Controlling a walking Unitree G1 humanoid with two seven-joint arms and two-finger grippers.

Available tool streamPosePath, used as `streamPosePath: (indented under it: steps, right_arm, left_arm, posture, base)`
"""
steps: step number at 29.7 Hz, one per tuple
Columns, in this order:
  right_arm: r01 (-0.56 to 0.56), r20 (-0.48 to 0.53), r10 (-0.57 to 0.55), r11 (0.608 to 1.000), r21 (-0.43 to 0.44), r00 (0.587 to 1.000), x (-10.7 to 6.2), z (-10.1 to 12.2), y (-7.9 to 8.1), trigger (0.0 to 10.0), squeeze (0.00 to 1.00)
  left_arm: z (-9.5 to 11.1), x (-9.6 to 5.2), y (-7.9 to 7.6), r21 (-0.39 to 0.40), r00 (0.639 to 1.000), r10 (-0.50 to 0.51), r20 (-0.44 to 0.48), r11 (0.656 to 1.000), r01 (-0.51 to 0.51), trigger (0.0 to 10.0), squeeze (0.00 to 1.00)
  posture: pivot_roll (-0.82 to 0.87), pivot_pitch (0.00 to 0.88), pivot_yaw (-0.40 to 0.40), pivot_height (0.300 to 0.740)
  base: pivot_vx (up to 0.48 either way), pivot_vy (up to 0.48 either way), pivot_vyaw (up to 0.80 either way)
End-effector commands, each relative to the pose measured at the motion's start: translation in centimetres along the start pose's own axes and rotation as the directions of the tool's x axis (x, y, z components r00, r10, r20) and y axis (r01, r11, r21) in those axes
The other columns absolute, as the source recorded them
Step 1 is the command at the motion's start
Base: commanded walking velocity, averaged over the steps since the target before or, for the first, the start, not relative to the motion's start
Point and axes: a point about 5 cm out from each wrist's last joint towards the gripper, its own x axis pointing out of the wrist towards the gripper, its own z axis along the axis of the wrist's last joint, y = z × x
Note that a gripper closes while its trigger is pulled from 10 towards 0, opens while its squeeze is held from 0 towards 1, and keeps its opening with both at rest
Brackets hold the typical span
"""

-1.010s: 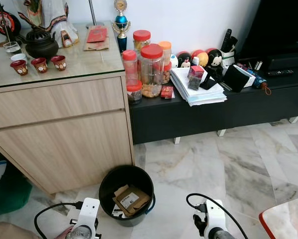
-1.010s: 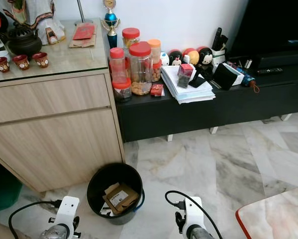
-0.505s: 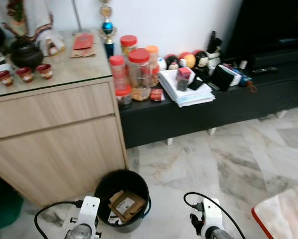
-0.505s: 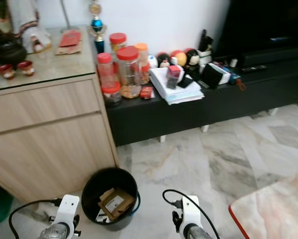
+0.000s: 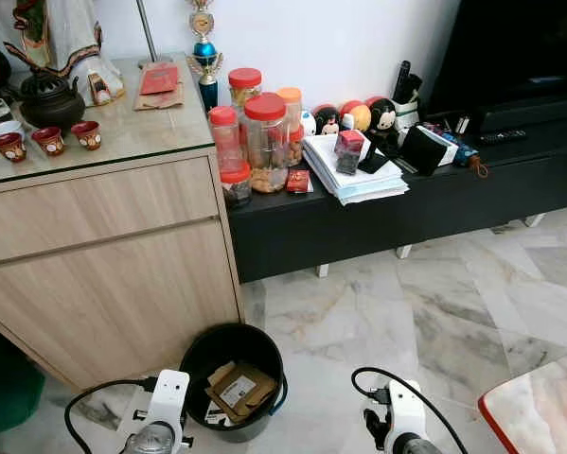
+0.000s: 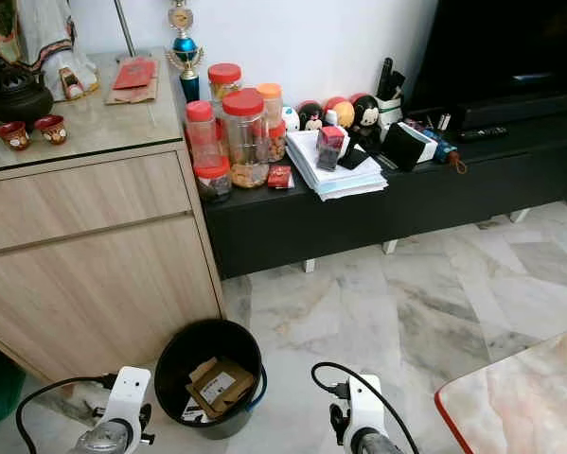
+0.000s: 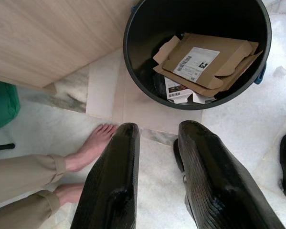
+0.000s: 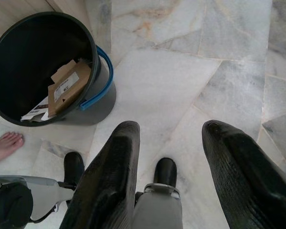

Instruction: Picking trash to rubbish bin

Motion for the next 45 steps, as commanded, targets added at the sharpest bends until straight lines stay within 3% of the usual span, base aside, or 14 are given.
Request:
streamPosePath:
  steps: [1, 21, 45]
  right_arm:
    - [0.003, 0.012, -0.003, 1.000, 0.009, 1.000, 0.06, 0.25, 0.11, 10.0, 0.00]
    - [0.002, 0.016, -0.002, 1.000, 0.008, 1.000, 0.07, 0.34, 0.08, 10.0, 0.00]
    - [-0.002, 0.019, 0.002, 1.000, 0.008, 1.000, 0.08, 0.40, 0.16, 10.0, 0.00]
  left_arm:
    - [0.52, 0.10, 0.33, -0.016, 1.000, 0.012, 0.017, 1.000, -0.012, 10.0, 0.00]
    - [0.79, 0.13, 0.23, -0.024, 0.999, 0.011, 0.031, 1.000, -0.010, 10.0, 0.00]
    - [1.14, 0.19, 0.29, -0.025, 0.999, 0.013, 0.044, 1.000, -0.012, 10.0, 0.00]
  posture:
    - [0.03, 0.021, 0.018, 0.740]
    - [0.04, 0.038, 0.012, 0.740]
    - [0.04, 0.040, 0.009, 0.740]
  base:
    - [0.000, 0.000, 0.00]
    - [0.000, 0.000, 0.00]
    - [-0.177, 0.000, 0.00]
